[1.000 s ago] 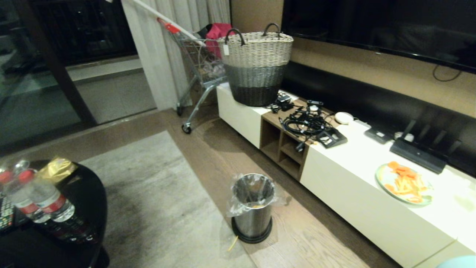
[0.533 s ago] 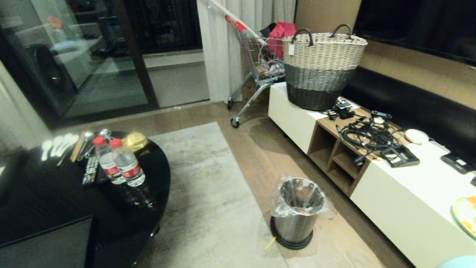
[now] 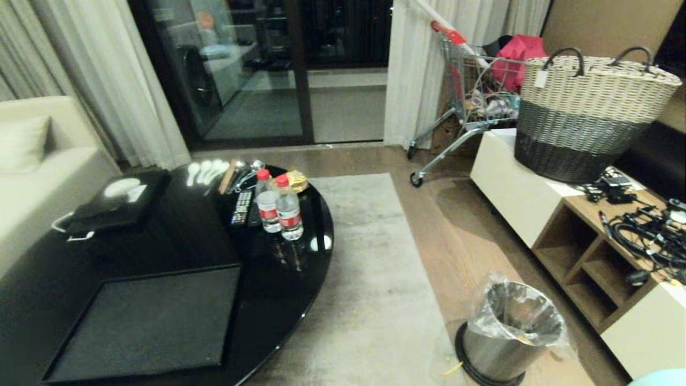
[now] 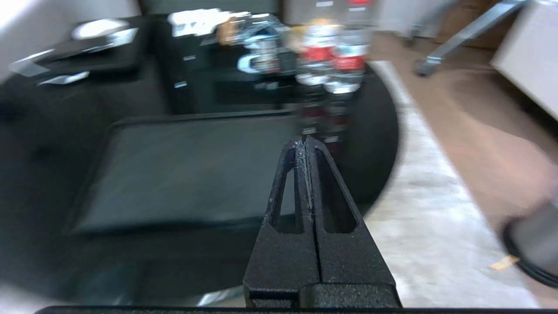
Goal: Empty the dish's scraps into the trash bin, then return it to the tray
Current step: Put the bowl back to the table
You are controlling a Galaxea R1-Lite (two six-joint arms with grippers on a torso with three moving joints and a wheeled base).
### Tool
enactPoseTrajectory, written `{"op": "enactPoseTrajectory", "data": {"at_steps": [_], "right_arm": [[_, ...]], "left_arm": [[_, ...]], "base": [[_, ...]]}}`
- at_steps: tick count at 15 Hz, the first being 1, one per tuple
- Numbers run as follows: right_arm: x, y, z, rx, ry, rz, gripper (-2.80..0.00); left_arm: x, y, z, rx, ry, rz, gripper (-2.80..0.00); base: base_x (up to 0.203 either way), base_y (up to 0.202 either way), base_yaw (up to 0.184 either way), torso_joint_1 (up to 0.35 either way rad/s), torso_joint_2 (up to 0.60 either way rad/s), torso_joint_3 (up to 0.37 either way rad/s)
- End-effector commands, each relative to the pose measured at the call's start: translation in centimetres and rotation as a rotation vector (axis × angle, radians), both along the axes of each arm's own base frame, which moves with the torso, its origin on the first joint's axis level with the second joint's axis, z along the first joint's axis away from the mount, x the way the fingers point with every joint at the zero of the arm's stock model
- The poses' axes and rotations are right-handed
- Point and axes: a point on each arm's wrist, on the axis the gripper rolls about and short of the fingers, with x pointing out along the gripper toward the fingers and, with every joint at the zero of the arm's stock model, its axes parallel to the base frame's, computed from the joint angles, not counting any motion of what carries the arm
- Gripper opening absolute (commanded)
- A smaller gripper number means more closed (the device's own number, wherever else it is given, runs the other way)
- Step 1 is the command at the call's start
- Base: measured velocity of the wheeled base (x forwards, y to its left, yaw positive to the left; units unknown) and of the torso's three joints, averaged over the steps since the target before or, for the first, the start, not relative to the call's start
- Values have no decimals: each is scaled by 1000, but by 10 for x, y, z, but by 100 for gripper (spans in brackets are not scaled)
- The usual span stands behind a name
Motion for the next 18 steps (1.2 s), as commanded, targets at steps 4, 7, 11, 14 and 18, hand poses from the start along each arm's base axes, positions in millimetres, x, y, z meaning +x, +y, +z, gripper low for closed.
{"op": "enactPoseTrajectory", "data": {"at_steps": [4,7,11,14,18], "right_arm": [[0,0,0,-1,1,-1,-280],[0,0,0,-2,1,1,-280],[0,0,0,-2,3,1,-280],[0,0,0,-4,1,1,-280],[0,0,0,-2,2,1,-280]], "left_arm": [[0,0,0,-1,-1,2,-280],[0,0,0,0,-1,2,-280],[0,0,0,-2,-1,2,-280],[0,0,0,0,-1,2,-280],[0,0,0,0,-1,2,-280]], "base": [[0,-8,167,3,4,1],[1,-10,169,4,1,4],[0,-5,84,1,4,3],[0,0,0,0,0,0],[0,0,0,0,0,0]]}}
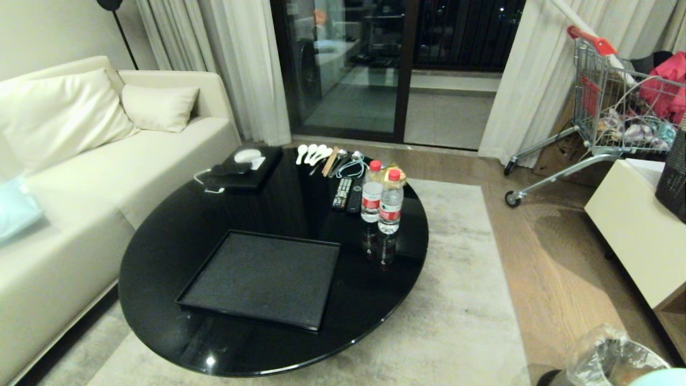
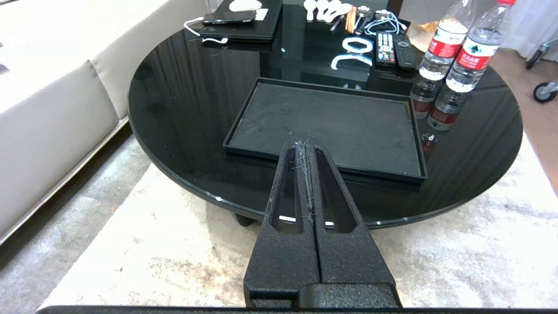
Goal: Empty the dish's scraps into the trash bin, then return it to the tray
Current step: Put the bowl back to the table
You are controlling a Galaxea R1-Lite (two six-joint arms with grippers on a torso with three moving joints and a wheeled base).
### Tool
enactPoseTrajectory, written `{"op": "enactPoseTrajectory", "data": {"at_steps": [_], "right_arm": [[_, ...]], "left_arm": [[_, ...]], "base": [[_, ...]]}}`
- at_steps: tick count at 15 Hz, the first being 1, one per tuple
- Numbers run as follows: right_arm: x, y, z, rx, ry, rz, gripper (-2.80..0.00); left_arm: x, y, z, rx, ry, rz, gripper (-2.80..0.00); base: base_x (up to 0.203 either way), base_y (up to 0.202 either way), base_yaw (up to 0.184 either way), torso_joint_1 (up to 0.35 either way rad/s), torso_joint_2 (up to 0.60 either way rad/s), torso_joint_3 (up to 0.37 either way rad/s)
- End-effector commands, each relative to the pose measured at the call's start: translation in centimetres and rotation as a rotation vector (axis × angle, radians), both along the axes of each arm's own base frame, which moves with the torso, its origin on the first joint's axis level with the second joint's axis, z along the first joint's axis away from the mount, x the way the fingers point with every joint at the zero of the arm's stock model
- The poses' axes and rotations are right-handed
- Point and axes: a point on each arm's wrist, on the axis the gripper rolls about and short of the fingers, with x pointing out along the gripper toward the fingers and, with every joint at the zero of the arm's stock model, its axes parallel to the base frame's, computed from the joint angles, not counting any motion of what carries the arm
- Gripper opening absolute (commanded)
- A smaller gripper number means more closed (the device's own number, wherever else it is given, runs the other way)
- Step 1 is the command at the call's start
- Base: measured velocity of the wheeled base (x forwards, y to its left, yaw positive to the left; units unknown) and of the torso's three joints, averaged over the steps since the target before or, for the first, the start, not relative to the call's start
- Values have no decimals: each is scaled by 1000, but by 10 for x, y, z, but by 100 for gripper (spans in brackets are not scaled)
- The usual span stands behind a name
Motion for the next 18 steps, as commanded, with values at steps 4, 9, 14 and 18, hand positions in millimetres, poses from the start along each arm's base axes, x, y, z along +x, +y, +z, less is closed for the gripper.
{"op": "enactPoseTrajectory", "data": {"at_steps": [4,9,14,18], "right_arm": [[0,0,0,0,1,0,-280],[0,0,0,1,0,0,-280],[0,0,0,1,0,0,-280],[0,0,0,1,0,0,-280]], "left_arm": [[0,0,0,-1,-1,0,-280],[0,0,0,0,-1,0,-280],[0,0,0,0,-1,0,-280],[0,0,0,0,-1,2,-280]], "base": [[0,0,0,0,0,0],[0,0,0,0,0,0],[0,0,0,0,0,0],[0,0,0,0,0,0]]}}
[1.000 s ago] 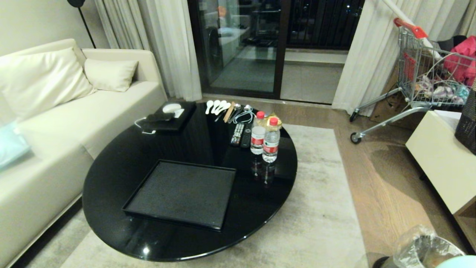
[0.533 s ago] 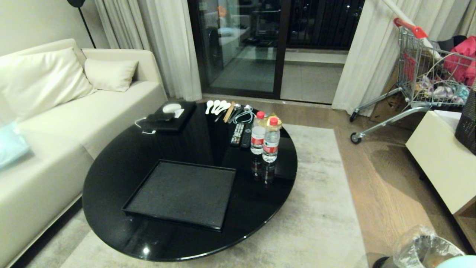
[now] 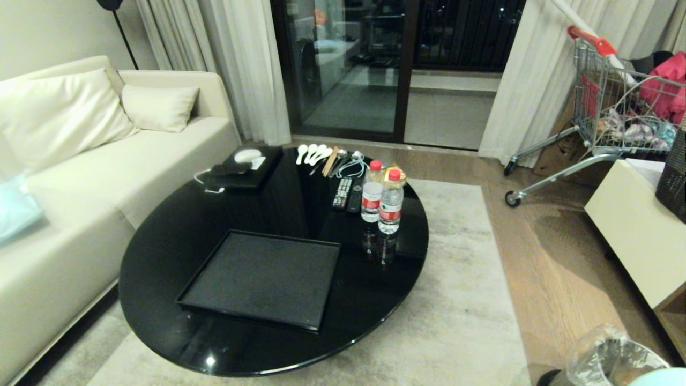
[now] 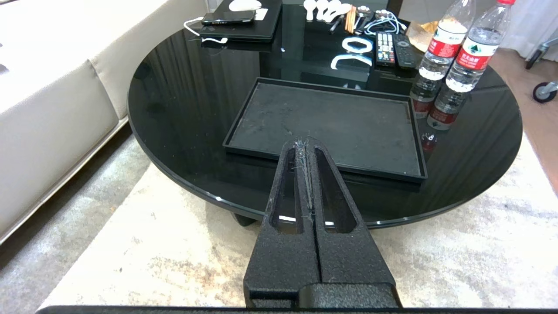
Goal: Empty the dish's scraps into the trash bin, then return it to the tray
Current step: Put the bowl back to the table
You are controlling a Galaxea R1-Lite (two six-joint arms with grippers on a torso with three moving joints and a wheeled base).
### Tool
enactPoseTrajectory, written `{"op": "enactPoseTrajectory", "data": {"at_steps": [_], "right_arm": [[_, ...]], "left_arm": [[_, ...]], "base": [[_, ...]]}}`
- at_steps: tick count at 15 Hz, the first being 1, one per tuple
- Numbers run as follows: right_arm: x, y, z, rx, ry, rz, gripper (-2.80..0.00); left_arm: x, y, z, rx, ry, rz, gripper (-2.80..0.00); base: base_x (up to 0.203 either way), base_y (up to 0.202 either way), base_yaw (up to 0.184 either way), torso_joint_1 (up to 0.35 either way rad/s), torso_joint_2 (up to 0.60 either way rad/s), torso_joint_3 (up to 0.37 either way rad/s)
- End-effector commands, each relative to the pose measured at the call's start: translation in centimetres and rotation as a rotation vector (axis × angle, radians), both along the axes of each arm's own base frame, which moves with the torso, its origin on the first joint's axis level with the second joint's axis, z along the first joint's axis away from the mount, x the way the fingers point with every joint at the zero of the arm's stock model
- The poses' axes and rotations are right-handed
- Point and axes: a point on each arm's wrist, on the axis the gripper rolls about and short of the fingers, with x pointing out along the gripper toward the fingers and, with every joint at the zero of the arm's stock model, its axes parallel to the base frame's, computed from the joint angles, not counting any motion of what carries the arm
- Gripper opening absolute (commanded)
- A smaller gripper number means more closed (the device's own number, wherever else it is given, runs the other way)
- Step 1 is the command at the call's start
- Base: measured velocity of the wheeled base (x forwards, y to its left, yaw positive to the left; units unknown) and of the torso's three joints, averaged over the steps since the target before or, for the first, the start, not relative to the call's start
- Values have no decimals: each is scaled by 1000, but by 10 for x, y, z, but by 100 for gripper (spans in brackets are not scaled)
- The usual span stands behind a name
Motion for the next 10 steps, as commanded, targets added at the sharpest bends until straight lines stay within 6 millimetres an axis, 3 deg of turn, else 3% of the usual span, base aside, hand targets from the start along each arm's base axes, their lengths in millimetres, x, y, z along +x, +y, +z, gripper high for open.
{"op": "enactPoseTrajectory", "data": {"at_steps": [1,10], "right_arm": [[0,0,0,-1,1,0,-280],[0,0,0,-2,1,0,-280]], "left_arm": [[0,0,0,-1,-1,2,-280],[0,0,0,-2,-1,-1,-280]], "base": [[0,0,0,0,0,0],[0,0,0,0,0,0]]}}
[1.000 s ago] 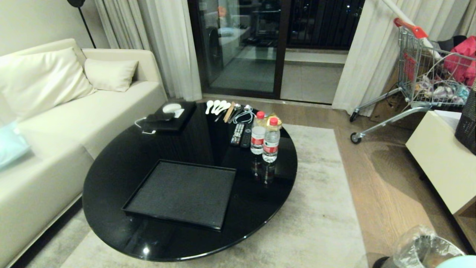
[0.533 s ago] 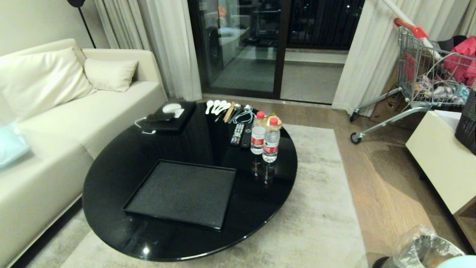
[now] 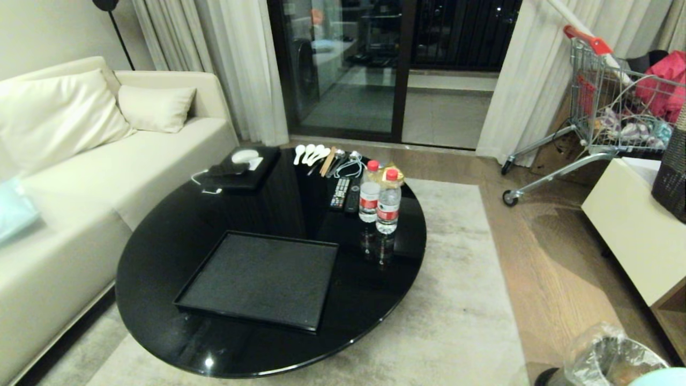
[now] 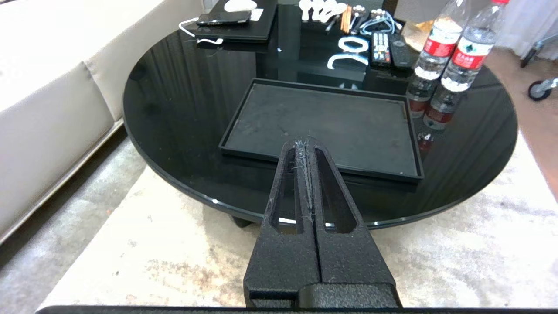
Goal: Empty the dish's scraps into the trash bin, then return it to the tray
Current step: Put the bowl back to the table
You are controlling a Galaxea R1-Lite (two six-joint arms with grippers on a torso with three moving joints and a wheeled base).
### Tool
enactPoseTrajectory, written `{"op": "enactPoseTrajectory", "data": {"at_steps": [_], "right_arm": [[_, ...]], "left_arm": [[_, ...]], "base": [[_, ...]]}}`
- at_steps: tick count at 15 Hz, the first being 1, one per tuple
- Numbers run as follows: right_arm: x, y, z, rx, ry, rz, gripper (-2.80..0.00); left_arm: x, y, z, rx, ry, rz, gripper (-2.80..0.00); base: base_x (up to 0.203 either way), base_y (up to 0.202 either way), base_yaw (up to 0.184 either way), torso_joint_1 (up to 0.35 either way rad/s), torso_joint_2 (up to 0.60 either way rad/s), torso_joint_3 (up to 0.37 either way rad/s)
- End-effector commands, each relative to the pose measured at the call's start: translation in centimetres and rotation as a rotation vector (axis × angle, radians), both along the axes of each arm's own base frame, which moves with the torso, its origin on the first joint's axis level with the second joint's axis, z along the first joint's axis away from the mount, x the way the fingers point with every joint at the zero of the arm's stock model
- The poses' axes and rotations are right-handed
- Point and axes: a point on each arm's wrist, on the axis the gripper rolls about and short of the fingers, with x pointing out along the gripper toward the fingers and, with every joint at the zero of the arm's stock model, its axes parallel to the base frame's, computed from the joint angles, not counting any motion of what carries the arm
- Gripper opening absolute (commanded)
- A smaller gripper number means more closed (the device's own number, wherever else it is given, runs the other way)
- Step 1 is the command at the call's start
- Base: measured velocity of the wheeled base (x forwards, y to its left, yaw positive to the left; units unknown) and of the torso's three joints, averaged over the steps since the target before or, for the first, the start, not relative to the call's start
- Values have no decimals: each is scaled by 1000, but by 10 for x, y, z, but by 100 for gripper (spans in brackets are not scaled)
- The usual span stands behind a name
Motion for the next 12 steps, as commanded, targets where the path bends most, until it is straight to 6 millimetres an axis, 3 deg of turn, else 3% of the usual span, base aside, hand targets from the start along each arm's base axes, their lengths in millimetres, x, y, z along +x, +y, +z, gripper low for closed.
{"op": "enactPoseTrajectory", "data": {"at_steps": [1,12], "right_arm": [[0,0,0,-1,2,0,-280],[0,0,0,-1,2,0,-280]], "left_arm": [[0,0,0,-2,-2,1,-280],[0,0,0,-2,-2,3,-280]], "base": [[8,68,-1,0,2,2],[0,177,-2,2,3,1]]}}
